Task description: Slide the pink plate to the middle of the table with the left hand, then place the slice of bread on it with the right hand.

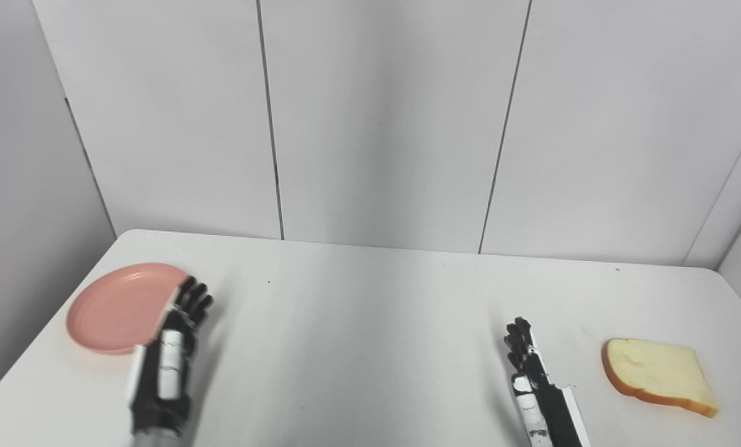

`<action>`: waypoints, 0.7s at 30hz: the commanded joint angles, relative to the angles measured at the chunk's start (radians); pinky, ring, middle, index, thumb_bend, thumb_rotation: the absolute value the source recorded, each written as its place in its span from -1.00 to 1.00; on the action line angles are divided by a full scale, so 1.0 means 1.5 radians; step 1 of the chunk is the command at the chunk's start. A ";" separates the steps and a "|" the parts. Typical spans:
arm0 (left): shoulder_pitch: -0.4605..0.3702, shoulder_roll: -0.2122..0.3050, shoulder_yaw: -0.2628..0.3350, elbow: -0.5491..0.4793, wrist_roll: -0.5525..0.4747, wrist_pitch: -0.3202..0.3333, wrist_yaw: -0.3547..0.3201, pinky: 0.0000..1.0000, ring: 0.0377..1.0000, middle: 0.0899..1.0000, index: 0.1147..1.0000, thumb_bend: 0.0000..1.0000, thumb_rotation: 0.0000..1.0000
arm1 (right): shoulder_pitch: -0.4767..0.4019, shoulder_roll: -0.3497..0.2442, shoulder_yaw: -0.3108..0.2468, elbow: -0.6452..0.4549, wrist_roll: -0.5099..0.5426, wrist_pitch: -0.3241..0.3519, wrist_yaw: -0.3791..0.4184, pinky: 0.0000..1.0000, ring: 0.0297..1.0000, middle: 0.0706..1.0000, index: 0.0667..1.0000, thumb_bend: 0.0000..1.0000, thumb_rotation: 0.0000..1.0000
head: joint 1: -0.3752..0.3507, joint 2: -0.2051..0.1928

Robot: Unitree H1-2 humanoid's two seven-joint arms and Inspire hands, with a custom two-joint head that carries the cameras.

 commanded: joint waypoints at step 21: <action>-0.234 0.283 0.128 0.229 -0.145 0.000 -0.130 0.84 0.75 0.71 0.62 0.85 0.85 | 0.073 0.020 0.016 0.068 0.008 -0.008 0.004 1.00 0.86 0.88 0.99 0.63 1.00 | -0.014 0.019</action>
